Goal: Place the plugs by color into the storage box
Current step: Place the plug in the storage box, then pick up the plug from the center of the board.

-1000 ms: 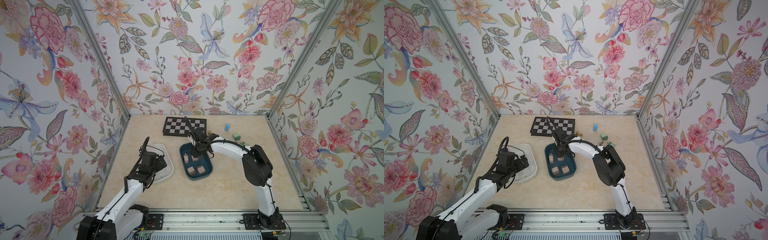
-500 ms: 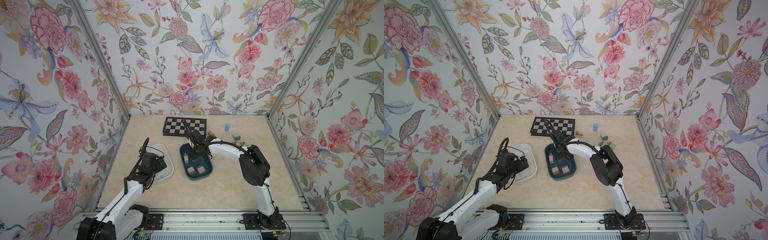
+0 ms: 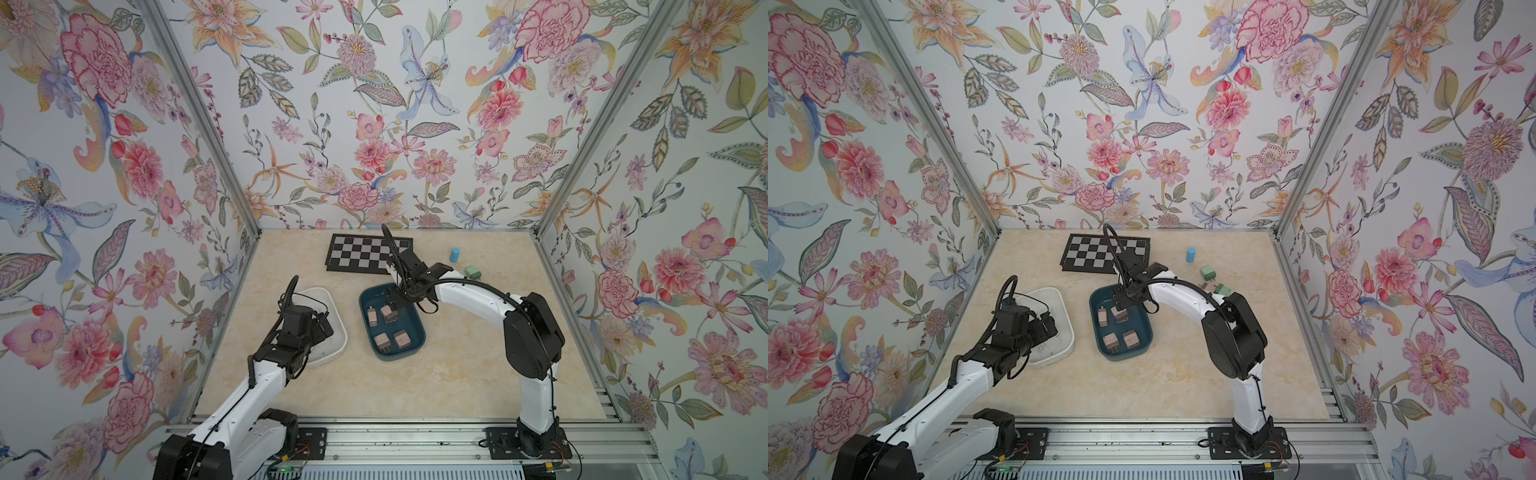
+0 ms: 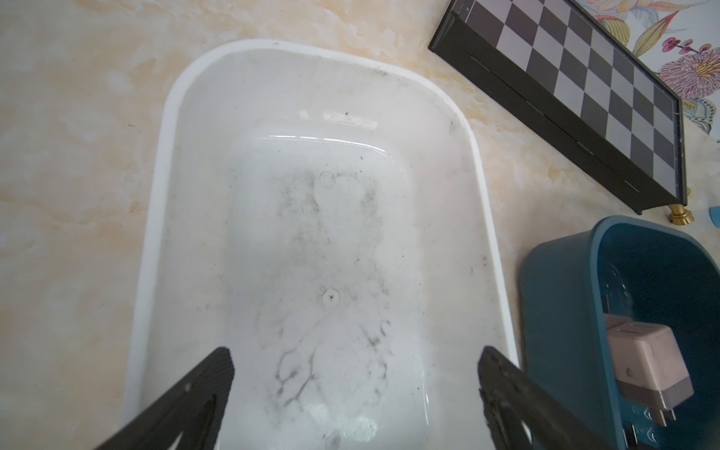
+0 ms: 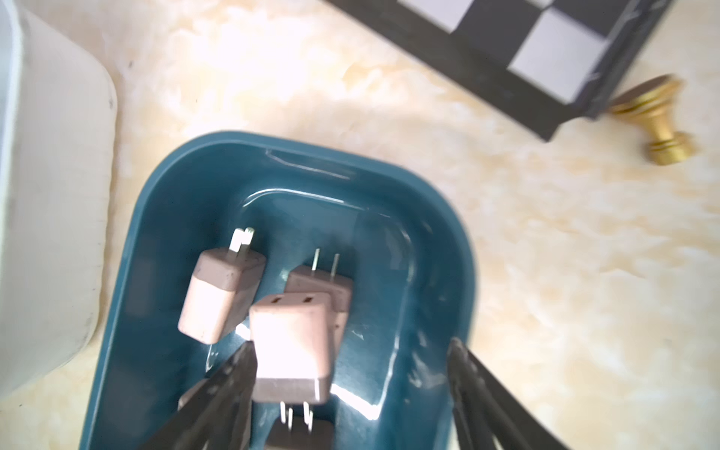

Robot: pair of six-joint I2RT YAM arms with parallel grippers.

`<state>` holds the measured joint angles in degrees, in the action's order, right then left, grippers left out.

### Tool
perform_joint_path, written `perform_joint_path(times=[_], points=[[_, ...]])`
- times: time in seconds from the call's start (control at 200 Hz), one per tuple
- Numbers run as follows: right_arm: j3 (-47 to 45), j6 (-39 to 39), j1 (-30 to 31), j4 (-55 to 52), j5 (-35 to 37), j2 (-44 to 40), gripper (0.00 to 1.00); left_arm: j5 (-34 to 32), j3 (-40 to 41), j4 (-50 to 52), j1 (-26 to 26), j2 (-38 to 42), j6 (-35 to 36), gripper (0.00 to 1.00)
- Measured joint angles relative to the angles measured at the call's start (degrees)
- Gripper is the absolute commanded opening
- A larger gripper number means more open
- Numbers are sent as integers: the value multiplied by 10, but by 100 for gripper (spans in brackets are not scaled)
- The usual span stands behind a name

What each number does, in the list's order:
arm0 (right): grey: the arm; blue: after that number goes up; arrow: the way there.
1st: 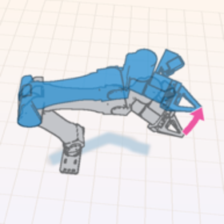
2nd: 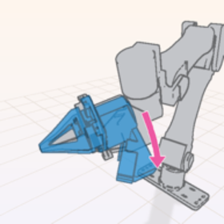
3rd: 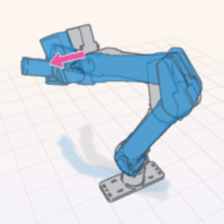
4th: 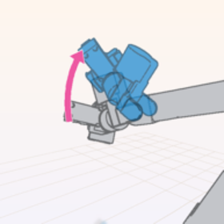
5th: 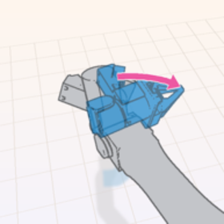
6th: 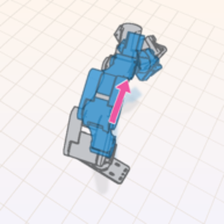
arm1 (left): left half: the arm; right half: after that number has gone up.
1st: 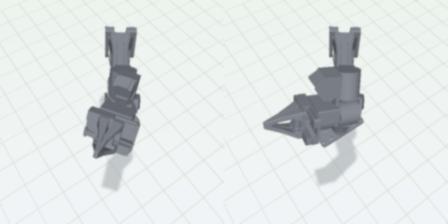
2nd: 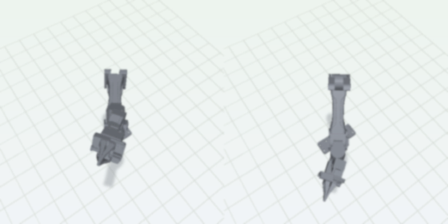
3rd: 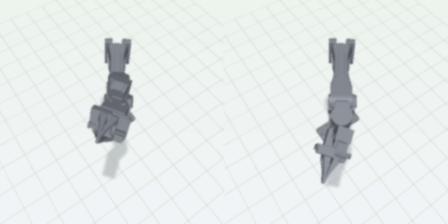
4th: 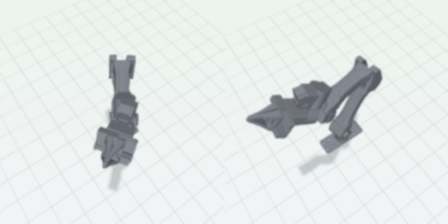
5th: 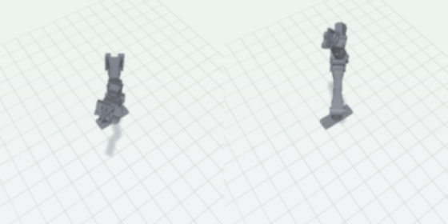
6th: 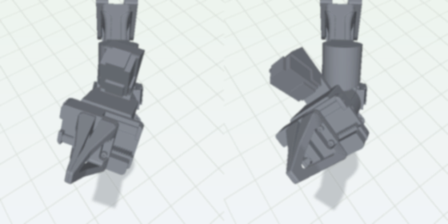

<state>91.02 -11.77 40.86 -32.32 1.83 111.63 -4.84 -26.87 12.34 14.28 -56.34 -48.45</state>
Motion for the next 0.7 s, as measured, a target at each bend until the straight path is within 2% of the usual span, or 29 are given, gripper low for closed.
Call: perform_joint_path(times=[0.16, 0.345, 0.51, 0.701], points=[[-23, 17, -110, 11, 2, -61, 83, 0, 0, -2, 0, -4, 0, 99], [-53, 49, -228, 12, 1, -34, 83, 2, 0, -5, 0, -9, 0, 99], [-53, 80, -281, 8, -3, 22, 83, 2, 0, -5, 0, -9, 0, 99], [-44, 103, -304, 6, -12, 66, 83, 2, 0, -4, 0, -13, 0, 99]])
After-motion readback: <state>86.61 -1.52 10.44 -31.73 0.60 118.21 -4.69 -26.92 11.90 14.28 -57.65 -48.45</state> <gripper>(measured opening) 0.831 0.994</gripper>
